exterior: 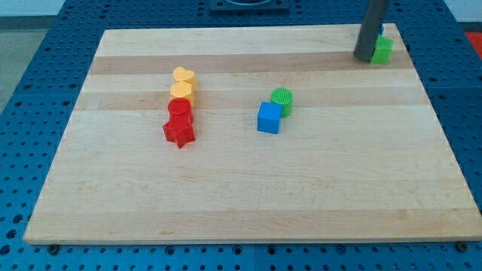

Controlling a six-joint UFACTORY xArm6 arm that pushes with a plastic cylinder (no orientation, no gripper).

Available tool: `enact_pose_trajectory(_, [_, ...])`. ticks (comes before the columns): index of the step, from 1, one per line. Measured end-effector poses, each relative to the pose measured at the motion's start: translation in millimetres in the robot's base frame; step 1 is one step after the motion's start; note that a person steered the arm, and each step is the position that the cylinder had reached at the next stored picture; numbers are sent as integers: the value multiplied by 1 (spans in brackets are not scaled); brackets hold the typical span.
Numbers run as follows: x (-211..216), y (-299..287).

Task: Separate the blue cube and green circle

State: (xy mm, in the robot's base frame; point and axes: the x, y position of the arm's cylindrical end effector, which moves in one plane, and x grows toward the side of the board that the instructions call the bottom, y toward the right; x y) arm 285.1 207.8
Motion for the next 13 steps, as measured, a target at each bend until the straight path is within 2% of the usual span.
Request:
enact_pose_trajectory(2, [0,-8])
enact_pose_trajectory(3, [8,-58])
enact_pose_trajectory(5, [51,-168])
enact_pose_trajectory(7, [93,-212])
enact_pose_trajectory(9, [132,-214])
enact_pose_trajectory(10, [138,-208])
enact_pose_trajectory(13, [121,-175])
